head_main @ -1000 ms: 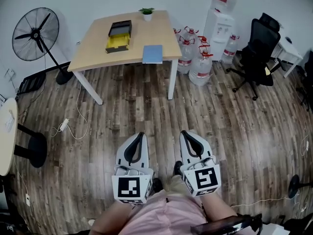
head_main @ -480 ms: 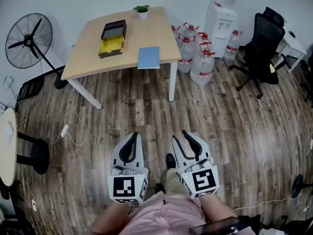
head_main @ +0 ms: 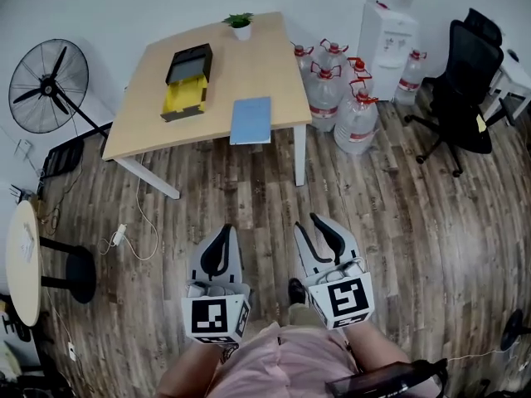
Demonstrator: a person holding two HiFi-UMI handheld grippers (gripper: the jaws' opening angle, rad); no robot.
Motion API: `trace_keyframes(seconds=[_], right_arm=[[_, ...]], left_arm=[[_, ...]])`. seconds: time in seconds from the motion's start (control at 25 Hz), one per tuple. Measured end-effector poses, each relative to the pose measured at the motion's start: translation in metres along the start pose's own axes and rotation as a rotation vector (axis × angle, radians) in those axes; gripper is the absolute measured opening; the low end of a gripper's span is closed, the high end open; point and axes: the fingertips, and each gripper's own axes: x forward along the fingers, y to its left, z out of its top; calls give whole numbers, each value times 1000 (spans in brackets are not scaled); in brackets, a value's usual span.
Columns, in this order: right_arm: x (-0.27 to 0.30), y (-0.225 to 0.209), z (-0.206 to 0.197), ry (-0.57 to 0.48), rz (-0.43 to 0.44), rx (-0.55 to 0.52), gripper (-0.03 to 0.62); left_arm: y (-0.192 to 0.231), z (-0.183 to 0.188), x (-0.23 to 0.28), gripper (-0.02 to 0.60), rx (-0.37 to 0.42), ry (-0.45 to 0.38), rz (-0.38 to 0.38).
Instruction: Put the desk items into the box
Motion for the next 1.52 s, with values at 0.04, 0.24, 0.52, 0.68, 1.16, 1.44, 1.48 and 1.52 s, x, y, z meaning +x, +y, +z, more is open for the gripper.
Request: trace_keyframes(seconds=[0.04,0.24,0.52,0.68,1.16,1.44,1.48,1.52], right_arm=[[6,-6,3,-2,2,-4,114],[29,-24,12,-2,9,-11,112],[66,-44,19,-4,5,-17,110],[96,-50,16,10,3,-23,109],[249,-55,38,40,-26,-60,113],[313,-55,69,5,-83,-89,113],[318,-54,72,-3,-91,-93,115],[323,-54,76,-10,-97,-97,115]], left_arm=[[1,3,7,11,2,-6,5],[8,14,35,11,7,-22,19],[30,17,65,11,4,-24,48],[49,11,88,11,-11,-16,58],[161,8,193,11,-47,-18,32],[216,34,244,11,-26,-86,-16],[222,37,248,11,-21,-96,-18],[228,40,253,11,-17,-106,-19]])
